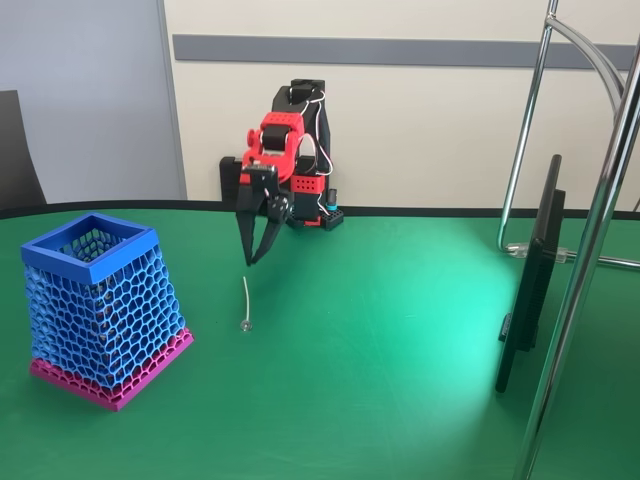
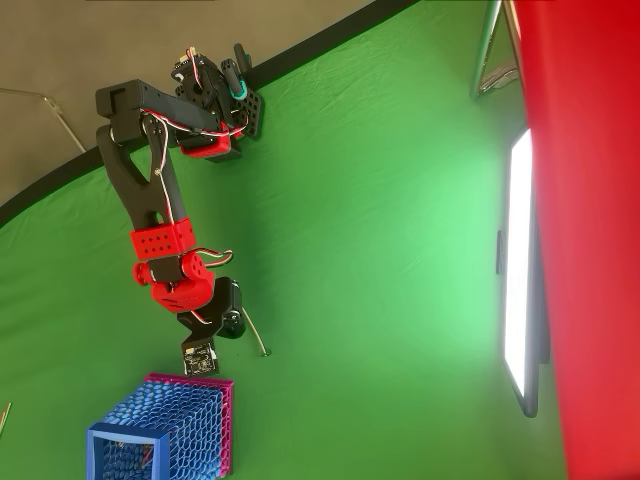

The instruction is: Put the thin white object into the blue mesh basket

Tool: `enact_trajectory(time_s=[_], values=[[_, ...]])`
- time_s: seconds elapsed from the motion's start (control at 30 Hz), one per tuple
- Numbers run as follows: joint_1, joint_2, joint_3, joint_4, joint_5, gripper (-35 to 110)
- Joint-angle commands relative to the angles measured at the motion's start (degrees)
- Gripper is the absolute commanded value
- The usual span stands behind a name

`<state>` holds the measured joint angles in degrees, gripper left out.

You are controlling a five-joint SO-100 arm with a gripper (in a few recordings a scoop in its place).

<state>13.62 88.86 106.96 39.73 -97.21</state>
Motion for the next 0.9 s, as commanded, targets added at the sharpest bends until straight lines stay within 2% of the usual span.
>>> enact_trajectory(time_s=[0.0, 0.23, 0.57, 0.87], values=[[0.3, -0.3, 1.2, -3.7, -1.0, 1], [0.3, -6.5, -4.0, 1.3, -0.9, 1], [0.5, -14.3, -10.0, 0.9, -2.0, 1], [1.1, -18.9, -14.2, -0.5, -4.7, 7]])
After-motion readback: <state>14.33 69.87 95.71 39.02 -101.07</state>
